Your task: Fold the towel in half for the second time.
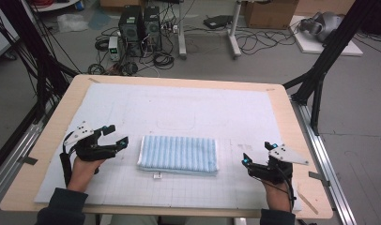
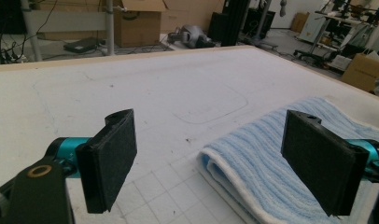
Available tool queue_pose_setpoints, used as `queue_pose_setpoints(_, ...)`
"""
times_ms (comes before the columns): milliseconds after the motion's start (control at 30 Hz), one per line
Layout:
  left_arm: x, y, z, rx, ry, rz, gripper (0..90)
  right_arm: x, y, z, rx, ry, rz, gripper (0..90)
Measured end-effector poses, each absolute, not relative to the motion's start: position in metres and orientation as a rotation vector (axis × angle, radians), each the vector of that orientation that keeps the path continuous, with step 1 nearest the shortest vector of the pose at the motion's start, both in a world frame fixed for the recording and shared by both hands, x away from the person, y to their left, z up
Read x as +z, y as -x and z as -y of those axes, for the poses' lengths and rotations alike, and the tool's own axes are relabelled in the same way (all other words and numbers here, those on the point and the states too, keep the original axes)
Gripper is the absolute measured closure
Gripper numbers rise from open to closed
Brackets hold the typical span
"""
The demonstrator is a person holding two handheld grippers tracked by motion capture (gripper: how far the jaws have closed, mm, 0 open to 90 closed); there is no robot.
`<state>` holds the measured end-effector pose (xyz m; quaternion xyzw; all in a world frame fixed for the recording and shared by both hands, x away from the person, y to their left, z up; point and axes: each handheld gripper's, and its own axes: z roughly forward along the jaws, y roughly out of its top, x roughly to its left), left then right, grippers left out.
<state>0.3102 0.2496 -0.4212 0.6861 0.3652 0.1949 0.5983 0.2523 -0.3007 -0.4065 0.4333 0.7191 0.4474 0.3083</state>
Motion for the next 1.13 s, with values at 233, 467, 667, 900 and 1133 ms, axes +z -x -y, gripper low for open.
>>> queue_pose_setpoints(233, -0.420, -0.308, -0.255, 0.473, -1.591, -0.836, 18.9, -0.412, -0.254, 0.303, 1.191, -1.171, -1.901, 10.8)
queue_pose_setpoints(467, -0.417, -0.304, -0.261, 0.488, -1.573, -0.838, 19.2, -0.410, -0.253, 0.306, 1.200, -1.187, -1.869, 10.8)
queue_pose_setpoints(667, -0.417, -0.303, -0.267, 0.483, -1.550, -0.856, 19.3, -0.409, -0.255, 0.301, 1.157, -1.175, -1.882, 10.8)
queue_pose_setpoints(900, -0.417, -0.302, -0.266, 0.480, -1.556, -0.853, 19.4, -0.409, -0.255, 0.300, 1.165, -1.168, -1.884, 10.8)
queue_pose_setpoints(1133, -0.418, -0.303, -0.264, 0.477, -1.557, -0.853, 19.5, -0.409, -0.255, 0.300, 1.168, -1.167, -1.879, 10.8)
